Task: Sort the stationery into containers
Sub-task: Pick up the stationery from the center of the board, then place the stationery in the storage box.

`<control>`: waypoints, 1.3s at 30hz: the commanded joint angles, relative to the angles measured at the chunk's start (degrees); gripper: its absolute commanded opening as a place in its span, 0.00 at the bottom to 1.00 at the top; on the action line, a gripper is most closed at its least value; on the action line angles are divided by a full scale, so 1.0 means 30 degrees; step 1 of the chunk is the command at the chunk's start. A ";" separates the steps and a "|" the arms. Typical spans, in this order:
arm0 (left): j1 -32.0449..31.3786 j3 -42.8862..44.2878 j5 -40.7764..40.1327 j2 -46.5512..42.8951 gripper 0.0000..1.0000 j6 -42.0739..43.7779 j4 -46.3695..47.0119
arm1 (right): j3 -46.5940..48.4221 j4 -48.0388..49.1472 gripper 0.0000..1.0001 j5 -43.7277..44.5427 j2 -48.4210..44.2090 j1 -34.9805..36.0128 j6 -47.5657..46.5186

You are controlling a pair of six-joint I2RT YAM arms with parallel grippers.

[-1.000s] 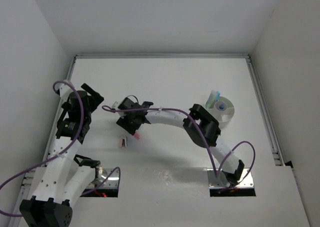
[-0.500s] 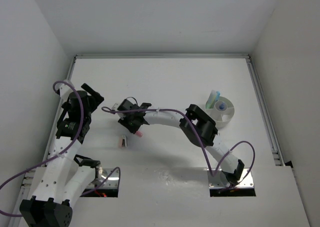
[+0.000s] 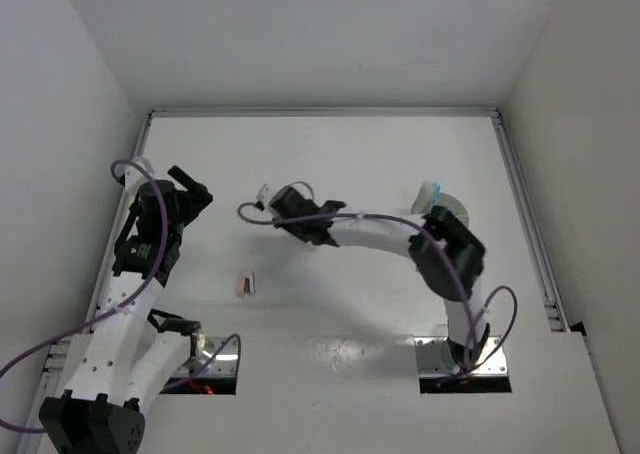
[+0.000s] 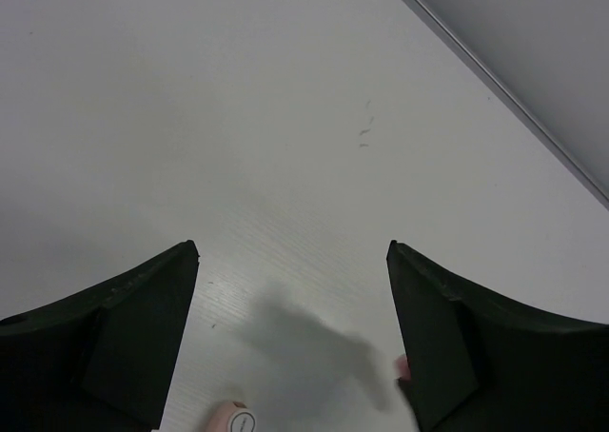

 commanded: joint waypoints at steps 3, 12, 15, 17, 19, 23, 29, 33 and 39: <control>0.0216 -0.0021 0.2756 0.0885 0.85 0.0656 0.1030 | -0.4819 0.5964 0.00 0.6632 -0.7783 -0.3575 -0.4269; 0.0216 -0.0021 0.4019 0.1298 0.84 0.1008 0.1382 | -0.8284 0.5795 0.00 0.7245 -1.3712 -0.9867 -0.5263; 0.0216 -0.0021 0.4195 0.1298 0.84 0.1184 0.1382 | -0.8812 0.5590 0.00 0.7248 -1.4446 -1.1919 -0.4685; 0.0216 -0.0021 0.4398 0.1298 0.84 0.1184 0.1382 | -0.9281 0.5588 0.00 0.6054 -1.4887 -1.2891 -0.3688; 0.0216 -0.0021 0.4400 0.1298 0.84 0.1184 0.1382 | -1.0392 0.6228 0.00 0.5346 -1.5529 -1.4293 -0.2111; 0.0216 -0.0021 0.4400 0.1122 0.84 0.1184 0.1556 | -1.2005 0.7551 0.00 0.3415 -1.6147 -1.6319 -0.0405; 0.0216 -0.0021 0.4576 0.1122 0.84 0.1184 0.1558 | -1.2709 0.7256 0.00 0.0658 -1.5856 -1.8431 0.1032; 0.0216 -0.0021 0.4576 0.1122 0.84 0.1184 0.1558 | -1.3235 0.8397 0.00 -0.1213 -1.5651 -1.8873 0.1413; 0.0216 -0.0021 0.4576 0.1122 0.83 0.1359 0.1558 | -1.3470 0.9538 0.00 -0.2593 -1.4684 -1.9488 0.1825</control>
